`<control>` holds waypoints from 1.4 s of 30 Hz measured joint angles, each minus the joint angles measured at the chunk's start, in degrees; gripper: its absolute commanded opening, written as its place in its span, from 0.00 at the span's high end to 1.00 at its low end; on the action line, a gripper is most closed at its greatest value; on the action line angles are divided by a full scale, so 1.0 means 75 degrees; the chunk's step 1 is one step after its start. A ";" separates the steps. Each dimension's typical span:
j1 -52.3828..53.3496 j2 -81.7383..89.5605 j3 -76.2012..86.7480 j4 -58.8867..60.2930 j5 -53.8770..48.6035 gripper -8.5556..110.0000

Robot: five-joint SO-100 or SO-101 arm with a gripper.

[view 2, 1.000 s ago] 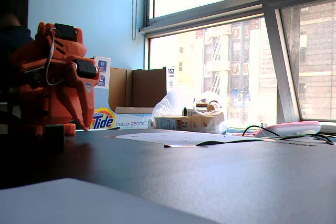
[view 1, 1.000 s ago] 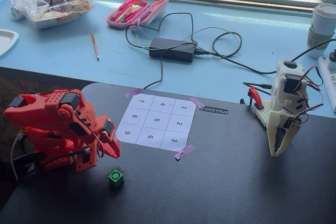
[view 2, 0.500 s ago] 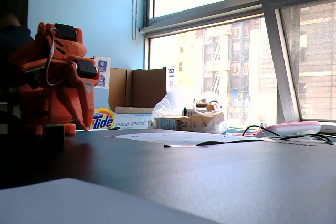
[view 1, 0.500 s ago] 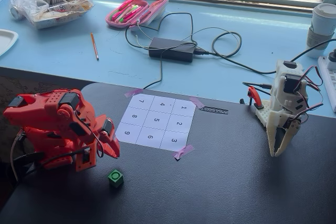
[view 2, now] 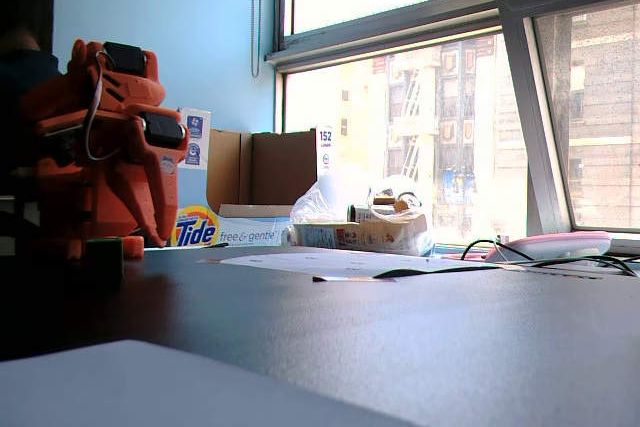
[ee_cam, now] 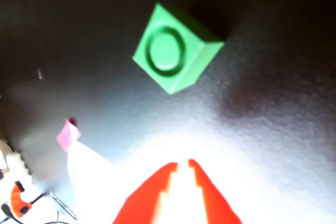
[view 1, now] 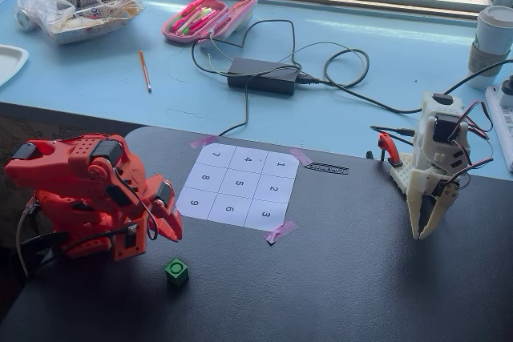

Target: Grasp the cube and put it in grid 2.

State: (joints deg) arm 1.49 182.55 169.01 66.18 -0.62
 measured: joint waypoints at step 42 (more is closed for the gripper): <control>0.2520 -0.8848 -0.5836 0.0656 0.0668 0.56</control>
State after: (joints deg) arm 20.39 116.19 125.24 71.10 4.39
